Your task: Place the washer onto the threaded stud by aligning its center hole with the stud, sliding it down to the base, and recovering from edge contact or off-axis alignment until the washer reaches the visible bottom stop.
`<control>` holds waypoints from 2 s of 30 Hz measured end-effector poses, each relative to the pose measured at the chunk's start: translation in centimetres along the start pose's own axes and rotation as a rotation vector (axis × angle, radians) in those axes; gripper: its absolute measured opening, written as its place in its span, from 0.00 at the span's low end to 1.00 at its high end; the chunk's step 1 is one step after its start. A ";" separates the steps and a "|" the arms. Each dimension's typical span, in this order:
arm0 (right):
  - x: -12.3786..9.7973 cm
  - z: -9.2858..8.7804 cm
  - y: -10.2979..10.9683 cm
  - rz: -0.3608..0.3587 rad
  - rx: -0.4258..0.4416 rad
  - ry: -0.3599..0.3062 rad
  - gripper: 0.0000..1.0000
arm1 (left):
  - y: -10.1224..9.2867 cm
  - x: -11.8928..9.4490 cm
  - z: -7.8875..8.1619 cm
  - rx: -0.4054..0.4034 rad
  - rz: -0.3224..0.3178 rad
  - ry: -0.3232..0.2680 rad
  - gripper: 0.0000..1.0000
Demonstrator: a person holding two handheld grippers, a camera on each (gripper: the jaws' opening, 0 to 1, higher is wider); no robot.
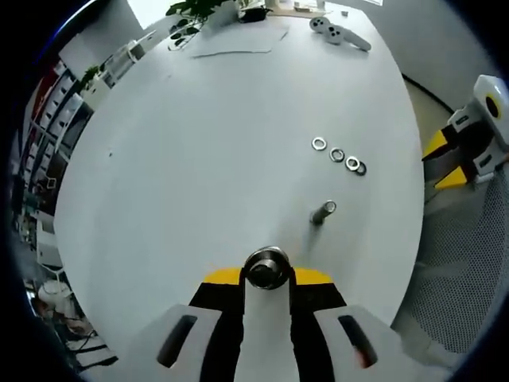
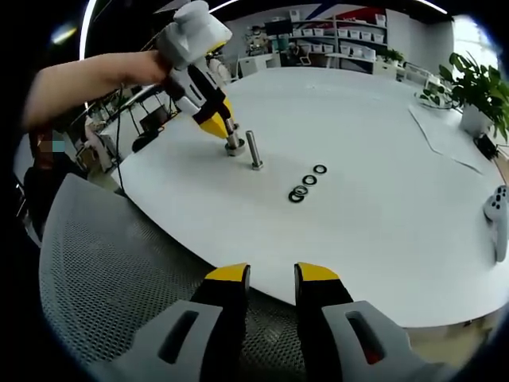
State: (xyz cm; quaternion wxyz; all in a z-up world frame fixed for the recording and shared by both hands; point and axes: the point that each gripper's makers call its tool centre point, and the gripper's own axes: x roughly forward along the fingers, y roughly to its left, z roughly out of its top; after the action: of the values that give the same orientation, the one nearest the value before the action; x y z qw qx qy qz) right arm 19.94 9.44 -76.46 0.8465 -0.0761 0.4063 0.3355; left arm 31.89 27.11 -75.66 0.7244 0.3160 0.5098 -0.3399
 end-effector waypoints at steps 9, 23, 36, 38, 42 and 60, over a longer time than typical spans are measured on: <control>0.0 0.1 0.0 0.003 -0.002 -0.002 0.25 | -0.2 1.1 -0.3 0.007 -0.012 0.031 0.18; 0.1 0.0 0.0 0.009 -0.004 0.004 0.25 | -0.1 2.1 -0.6 -0.015 -0.022 0.044 0.19; 0.1 -0.1 0.0 0.006 -0.004 0.006 0.26 | -0.2 1.4 -1.0 -0.021 -0.008 -0.032 0.19; 0.1 -0.1 0.0 0.006 -0.004 0.008 0.25 | -0.2 1.2 -1.4 -0.041 -0.008 -0.034 0.19; 0.1 -0.1 0.0 0.005 -0.003 0.007 0.25 | -0.2 0.4 -2.0 -0.055 0.006 -0.051 0.19; 0.0 0.0 -0.1 -0.006 -0.002 0.003 0.26 | -2.5 -6.5 -3.2 -0.293 0.057 -0.338 0.16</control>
State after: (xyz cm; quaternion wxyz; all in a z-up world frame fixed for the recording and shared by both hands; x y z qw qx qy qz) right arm 19.97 9.33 -76.49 0.8467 -0.0788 0.4071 0.3334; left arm 26.59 29.36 -70.65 0.8469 0.1604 0.4161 -0.2896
